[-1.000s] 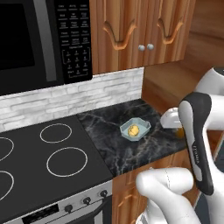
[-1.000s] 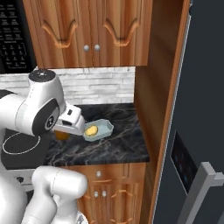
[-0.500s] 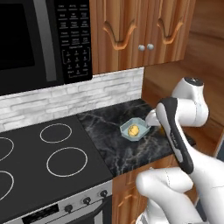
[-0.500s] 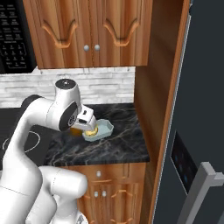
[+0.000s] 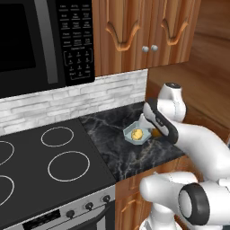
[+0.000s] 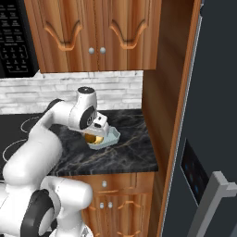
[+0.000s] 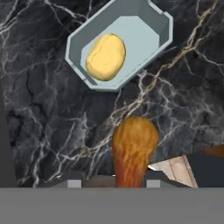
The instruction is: Take the mushroom and potato out of the freezer and place them in the tupperware container on the counter. Then put the tupperware containing the vegetables back in the freezer.
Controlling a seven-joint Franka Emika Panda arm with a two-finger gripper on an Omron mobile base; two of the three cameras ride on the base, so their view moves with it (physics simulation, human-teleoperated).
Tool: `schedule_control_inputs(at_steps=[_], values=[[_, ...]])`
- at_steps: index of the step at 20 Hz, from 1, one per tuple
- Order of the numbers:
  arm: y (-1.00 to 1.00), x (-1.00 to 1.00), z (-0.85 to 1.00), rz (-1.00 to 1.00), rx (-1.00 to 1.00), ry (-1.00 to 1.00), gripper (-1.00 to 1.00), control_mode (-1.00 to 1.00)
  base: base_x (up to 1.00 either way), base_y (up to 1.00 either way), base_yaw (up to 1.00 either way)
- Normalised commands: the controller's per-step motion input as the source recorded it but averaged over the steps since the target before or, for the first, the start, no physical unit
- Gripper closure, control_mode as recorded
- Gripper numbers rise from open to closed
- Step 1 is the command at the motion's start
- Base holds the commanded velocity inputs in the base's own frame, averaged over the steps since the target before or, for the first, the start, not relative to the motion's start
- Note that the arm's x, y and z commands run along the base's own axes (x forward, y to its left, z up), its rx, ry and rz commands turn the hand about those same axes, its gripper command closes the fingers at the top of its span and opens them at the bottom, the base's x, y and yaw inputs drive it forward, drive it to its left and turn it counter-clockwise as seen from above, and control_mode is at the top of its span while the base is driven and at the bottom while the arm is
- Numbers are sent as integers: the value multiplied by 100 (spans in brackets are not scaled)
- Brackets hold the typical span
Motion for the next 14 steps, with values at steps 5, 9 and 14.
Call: schedule_control_inputs(at_steps=[5,9,14], values=[[0,97,-20,0,0,10,100,-100,0,0,0],[0,74,-27,-3,0,0,100,-100,0,0,0],[0,50,-52,-4,0,0,100,-100,0,0,0]])
